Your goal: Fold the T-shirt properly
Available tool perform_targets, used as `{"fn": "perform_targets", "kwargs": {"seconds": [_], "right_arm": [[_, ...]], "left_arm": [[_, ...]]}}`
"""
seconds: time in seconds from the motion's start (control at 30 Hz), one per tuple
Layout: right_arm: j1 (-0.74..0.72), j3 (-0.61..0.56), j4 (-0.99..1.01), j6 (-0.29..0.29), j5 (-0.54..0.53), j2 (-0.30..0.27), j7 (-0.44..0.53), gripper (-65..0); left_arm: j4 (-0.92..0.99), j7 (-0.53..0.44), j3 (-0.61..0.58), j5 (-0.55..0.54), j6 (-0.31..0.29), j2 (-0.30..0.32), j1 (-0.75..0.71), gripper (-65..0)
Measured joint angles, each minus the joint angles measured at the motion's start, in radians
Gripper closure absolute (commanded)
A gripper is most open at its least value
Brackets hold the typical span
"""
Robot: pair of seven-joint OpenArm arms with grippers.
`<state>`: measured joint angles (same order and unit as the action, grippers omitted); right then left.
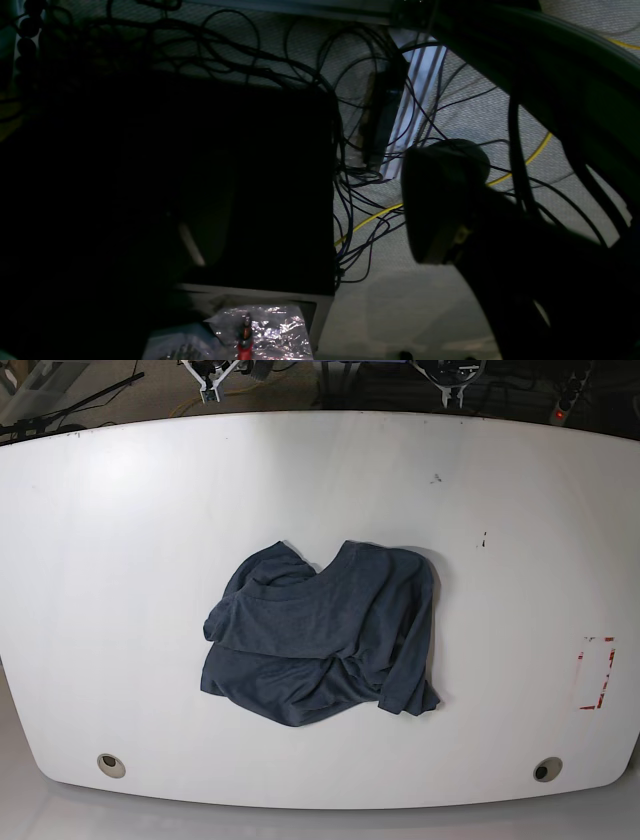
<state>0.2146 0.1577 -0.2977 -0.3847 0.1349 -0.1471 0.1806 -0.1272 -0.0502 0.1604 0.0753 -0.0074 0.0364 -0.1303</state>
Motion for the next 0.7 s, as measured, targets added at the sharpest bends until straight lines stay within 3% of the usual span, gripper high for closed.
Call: {"fn": "perform_targets", "kwargs": {"seconds": [0.7], "right_arm": [[-0.031,-0.002,-0.002,0.044,0.000,0.009,-0.002,-28.2]], "left_arm": [[-0.009,-0.003,-0.002,-0.001,0.000,0.000,-0.003,-48.2]]}}
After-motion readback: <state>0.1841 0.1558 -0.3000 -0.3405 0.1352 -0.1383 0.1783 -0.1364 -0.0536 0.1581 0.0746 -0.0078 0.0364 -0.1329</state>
